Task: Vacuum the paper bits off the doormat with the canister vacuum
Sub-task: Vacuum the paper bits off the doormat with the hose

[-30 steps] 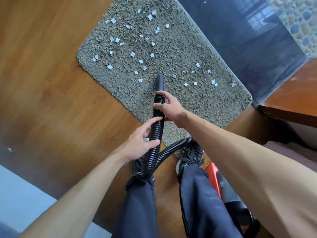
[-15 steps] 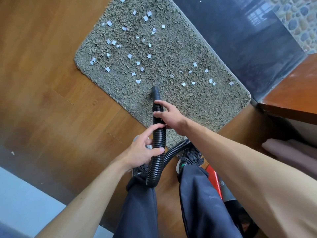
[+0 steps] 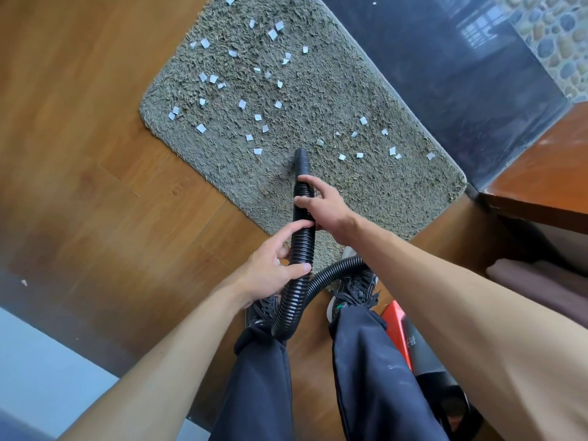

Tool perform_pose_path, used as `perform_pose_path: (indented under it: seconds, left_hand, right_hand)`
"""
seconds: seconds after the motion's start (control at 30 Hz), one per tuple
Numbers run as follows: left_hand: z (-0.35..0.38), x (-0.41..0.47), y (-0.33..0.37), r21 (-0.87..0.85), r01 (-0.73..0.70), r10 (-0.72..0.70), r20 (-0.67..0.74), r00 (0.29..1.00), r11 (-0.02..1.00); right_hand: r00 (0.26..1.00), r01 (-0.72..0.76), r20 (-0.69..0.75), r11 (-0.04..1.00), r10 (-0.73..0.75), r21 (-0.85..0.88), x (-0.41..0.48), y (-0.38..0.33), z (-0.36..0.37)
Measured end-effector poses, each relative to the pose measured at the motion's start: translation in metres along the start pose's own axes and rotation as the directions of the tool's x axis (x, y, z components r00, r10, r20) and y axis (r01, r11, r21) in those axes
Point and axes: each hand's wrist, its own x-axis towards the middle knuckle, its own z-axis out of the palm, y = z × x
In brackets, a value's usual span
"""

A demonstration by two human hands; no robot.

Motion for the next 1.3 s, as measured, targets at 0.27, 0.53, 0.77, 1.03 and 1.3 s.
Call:
perform_pose_path:
  seconds: [0.27, 0.53, 0.77, 1.03, 1.3]
  left_hand:
    - [0.006, 0.016, 0.024, 0.108, 0.0, -0.005, 0.046, 0.999, 0.994]
    - [0.02, 0.021, 0.023, 0.211, -0.015, -0.011, 0.122, 0.993, 0.977]
    - [0.032, 0.027, 0.031, 0.284, -0.007, -0.04, 0.162, 0.986, 0.959]
    - [0.044, 0.04, 0.048, 0.345, -0.029, -0.038, 0.185, 0.982, 0.938]
    - [0.047, 0.04, 0.049, 0.326, -0.01, -0.037, 0.14, 0.989, 0.945]
  right_hand:
    - [0.998, 0.027, -0.065, 0.998, -0.023, 0.055, 0.002, -0.007, -0.024]
    - [0.994, 0.002, -0.105, 0.99, 0.013, 0.142, -0.014, 0.011, -0.045]
    - [0.987, 0.008, -0.158, 0.972, 0.03, 0.235, -0.02, 0.024, -0.061]
    - [0.981, 0.035, -0.191, 0.958, 0.021, 0.284, -0.018, 0.022, -0.081]
    - [0.992, 0.022, -0.122, 0.977, 0.004, 0.211, -0.014, 0.01, -0.083]
